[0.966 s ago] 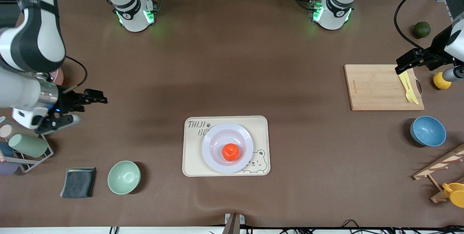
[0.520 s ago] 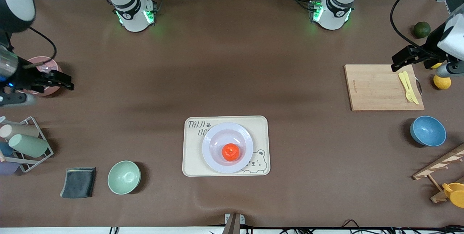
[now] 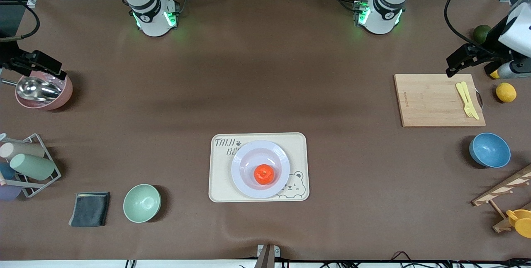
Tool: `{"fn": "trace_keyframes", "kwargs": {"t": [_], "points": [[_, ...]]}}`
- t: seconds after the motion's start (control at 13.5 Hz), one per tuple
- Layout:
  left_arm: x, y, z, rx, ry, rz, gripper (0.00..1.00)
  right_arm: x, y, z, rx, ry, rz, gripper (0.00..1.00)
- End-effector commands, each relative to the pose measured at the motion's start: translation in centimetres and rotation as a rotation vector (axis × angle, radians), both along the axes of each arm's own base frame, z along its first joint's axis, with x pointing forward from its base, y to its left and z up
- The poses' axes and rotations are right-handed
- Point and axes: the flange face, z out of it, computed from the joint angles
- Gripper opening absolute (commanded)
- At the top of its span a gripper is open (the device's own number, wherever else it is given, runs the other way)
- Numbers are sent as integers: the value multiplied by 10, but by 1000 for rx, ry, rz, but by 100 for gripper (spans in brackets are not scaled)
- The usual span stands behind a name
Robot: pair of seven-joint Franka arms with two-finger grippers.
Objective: Place orange and plate with both arms
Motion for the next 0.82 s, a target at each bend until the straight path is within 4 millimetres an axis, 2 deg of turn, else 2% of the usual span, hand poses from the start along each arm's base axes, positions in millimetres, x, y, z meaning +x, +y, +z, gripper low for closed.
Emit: {"fn": "trace_keyframes", "kwargs": {"t": [0.0, 0.22, 0.74], "points": [[2, 3, 8, 2, 7, 9, 100, -6, -3, -1, -22, 0, -23, 100], [2, 3, 12, 8, 13, 7, 100, -6, 2, 3, -29, -6, -18, 100], [-1, 2, 14, 8, 42, 6, 100, -5, -15, -1, -25, -1, 32, 100]]}}
